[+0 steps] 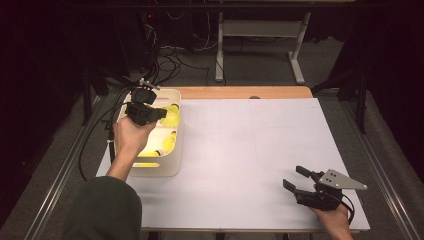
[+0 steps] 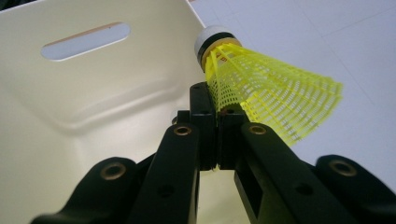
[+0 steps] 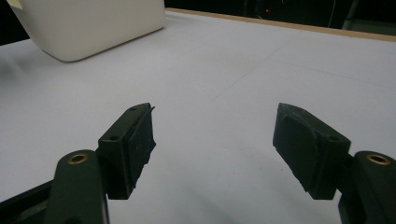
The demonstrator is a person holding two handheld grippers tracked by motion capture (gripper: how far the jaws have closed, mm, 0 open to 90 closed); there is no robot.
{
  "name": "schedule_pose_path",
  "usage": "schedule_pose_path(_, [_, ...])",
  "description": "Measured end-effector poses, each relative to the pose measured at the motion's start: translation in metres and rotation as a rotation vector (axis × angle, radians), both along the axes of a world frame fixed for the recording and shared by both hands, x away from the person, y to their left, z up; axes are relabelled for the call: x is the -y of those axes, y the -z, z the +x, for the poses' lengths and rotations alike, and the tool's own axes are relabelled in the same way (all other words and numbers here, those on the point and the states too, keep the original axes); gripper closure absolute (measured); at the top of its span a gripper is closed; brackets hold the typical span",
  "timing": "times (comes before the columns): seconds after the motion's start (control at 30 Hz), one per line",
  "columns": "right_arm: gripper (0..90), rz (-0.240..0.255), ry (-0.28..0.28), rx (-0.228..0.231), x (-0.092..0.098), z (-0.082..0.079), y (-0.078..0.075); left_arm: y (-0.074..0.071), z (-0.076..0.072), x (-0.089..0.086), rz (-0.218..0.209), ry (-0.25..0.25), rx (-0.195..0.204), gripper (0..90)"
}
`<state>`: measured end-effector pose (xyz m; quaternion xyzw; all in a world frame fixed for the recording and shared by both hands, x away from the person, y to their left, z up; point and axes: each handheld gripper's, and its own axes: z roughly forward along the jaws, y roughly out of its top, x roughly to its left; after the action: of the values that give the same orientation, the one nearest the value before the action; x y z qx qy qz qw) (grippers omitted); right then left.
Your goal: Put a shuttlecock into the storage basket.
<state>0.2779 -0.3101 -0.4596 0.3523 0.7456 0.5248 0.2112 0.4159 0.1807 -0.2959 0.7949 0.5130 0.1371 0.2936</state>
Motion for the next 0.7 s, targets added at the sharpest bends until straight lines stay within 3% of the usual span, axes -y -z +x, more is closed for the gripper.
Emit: schedule_pose_path(0.7, [29.8,0.004,0.001,0.0,0.0,0.0,0.0,0.014,0.014,-0.007,0.025,-0.038,-0.013,88.5])
